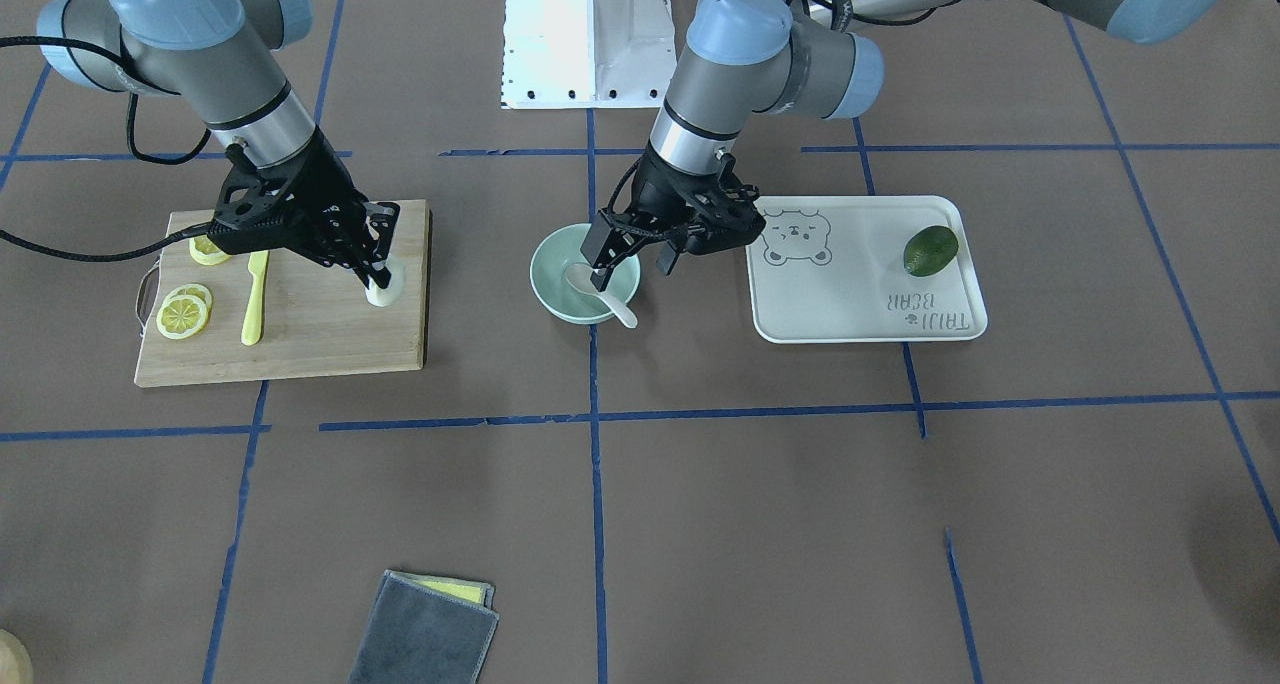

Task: Put spoon and bun in bowl

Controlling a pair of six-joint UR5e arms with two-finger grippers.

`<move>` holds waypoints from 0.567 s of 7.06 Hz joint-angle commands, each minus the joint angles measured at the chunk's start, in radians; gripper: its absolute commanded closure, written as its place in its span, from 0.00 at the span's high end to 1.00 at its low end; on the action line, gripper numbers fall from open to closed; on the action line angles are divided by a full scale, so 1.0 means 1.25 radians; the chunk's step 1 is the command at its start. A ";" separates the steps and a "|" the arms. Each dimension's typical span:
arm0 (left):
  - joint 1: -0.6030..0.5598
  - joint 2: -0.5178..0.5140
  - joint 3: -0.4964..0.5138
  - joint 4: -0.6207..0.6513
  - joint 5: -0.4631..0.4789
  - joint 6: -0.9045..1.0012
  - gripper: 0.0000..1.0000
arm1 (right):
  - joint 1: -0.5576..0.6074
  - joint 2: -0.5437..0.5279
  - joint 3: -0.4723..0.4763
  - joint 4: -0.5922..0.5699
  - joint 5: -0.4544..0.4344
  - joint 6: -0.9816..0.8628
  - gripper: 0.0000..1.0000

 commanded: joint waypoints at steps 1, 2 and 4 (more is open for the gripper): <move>-0.054 0.069 -0.122 0.127 -0.002 0.196 1.00 | -0.027 0.047 -0.011 0.000 -0.002 0.044 0.00; -0.083 0.083 -0.156 0.178 -0.002 0.263 1.00 | -0.056 0.088 -0.034 0.000 -0.015 0.075 0.00; -0.151 0.191 -0.208 0.181 -0.002 0.407 1.00 | -0.130 0.180 -0.102 0.000 -0.109 0.123 0.00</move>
